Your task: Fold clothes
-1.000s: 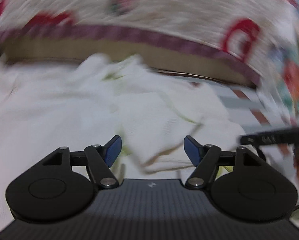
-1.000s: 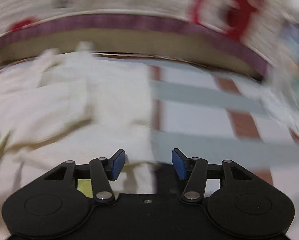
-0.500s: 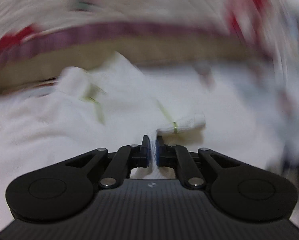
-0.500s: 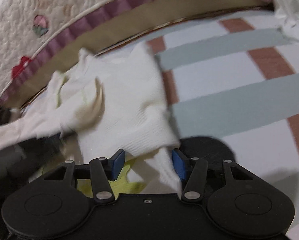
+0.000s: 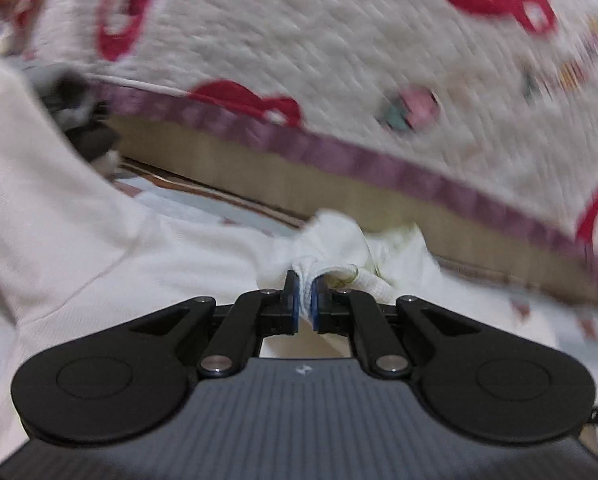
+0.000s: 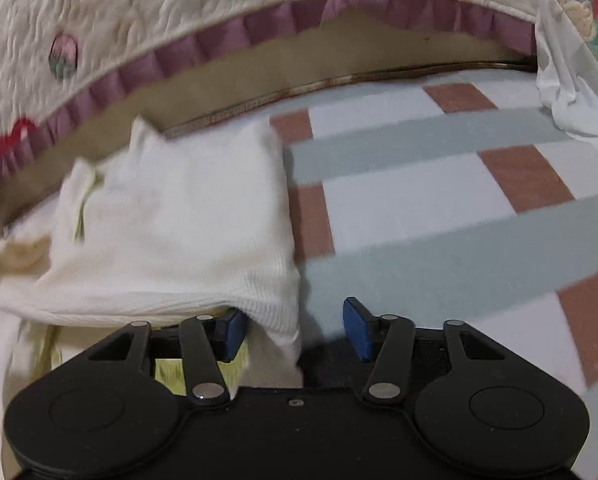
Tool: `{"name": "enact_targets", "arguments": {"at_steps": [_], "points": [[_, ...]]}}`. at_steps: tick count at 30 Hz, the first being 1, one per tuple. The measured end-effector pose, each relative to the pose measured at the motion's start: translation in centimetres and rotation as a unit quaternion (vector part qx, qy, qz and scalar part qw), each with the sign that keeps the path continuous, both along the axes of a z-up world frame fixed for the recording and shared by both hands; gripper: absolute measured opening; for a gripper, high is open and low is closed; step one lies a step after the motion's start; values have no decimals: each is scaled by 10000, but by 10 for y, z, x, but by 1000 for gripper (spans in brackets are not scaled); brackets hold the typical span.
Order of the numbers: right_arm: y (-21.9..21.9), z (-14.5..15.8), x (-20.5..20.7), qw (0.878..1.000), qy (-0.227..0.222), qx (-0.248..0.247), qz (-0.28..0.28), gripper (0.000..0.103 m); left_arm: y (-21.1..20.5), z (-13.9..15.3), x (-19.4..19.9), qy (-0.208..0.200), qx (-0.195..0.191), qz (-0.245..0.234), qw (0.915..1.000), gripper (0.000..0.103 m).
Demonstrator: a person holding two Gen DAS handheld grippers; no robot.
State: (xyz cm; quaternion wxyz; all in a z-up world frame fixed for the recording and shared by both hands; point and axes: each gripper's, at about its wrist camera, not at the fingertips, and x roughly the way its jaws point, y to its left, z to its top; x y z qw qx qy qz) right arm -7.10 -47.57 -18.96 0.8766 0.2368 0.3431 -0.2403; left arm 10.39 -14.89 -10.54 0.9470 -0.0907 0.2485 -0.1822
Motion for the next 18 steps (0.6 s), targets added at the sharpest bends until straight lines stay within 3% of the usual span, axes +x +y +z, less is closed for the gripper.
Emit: {"name": "enact_targets", "arguments": {"at_steps": [2,4,7,11,13,14,15,18], "points": [[8,8,-1,9985,-212,-502,-31,33,18,1,-2,206,-399,675,9967,6],[14,8,0,9977,-1,-670,106,31,30,-7,-2,560,-486,1065,9915,6],[15,5,-1,9974,347,-566,287,32,38,-26,2,1144,-337,902,9888,5],[10,-4,-3,9974,654,-94,293,35,46,-30,1,1351,-49,685,9885,7],[3,-7,-4,9984,502,185,171,38,49,-32,9,1672,-17,595,9841,22],[1,-8,-3,9988,364,272,171,38,49,-34,13,1822,-8,554,9817,46],[1,-11,3,9992,276,98,267,37,49,-35,17,1937,5,470,9799,60],[5,-20,21,9975,46,-491,503,29,41,-39,28,2031,71,215,9789,59]]}}
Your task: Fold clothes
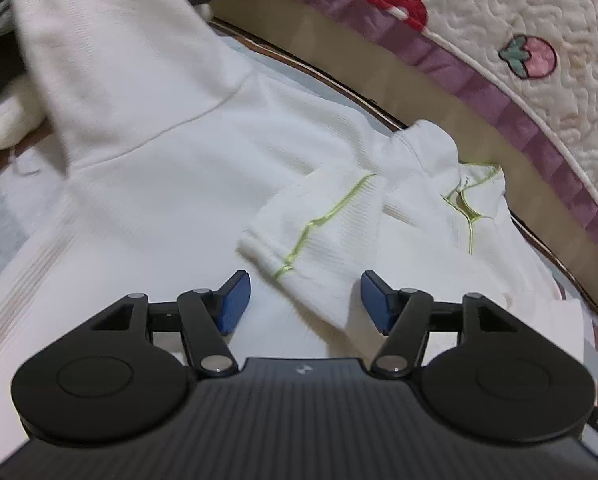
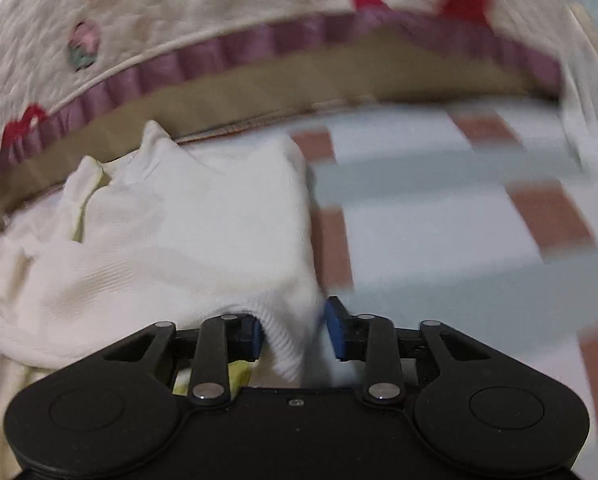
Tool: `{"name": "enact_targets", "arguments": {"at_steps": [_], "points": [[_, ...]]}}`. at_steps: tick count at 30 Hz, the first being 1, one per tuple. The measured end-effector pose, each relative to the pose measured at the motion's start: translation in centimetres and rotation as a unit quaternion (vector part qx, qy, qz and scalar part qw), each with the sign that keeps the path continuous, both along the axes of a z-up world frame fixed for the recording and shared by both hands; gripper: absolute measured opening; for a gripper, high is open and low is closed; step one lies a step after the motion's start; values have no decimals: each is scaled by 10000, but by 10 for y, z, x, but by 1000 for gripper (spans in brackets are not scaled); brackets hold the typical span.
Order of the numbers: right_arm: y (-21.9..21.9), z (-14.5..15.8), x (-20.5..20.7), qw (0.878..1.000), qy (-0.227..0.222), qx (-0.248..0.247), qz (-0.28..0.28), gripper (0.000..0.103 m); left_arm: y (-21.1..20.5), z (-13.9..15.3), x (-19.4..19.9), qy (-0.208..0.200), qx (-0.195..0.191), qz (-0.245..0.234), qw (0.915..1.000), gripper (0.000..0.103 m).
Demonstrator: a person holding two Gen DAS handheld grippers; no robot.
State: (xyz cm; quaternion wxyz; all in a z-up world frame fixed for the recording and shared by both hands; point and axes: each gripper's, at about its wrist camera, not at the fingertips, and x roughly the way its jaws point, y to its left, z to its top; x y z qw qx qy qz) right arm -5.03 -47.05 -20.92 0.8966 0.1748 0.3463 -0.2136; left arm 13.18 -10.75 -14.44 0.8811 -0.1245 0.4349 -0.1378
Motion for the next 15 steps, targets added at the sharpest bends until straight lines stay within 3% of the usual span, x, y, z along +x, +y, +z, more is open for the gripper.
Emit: {"name": "enact_targets", "arguments": {"at_steps": [1,3,7,8,11,13,15], "points": [[0,2,1,10000,-24,10,26,25,-3,-1,3,-24,-26,-148,9999,57],[1,12,-1,9999,-68,-77,90,17,-8,3,6,-239,98,-413,9988,4],[7,36,-12,9974,139,-703,124,17,-3,33,-18,-1255,67,-530,9907,4],[11,35,-10,9946,384,-944,218,20,-4,35,-24,-1269,210,-507,9904,4],[20,18,1,9793,1371,-1366,598,31,-9,14,-24,-605,600,-474,9952,5],[12,23,-2,9841,1257,-1035,705,36,-6,2,-22,-335,698,-427,9961,6],[-3,34,-8,9897,1083,-386,853,45,-2,4,-25,-409,741,-473,9953,10]]}}
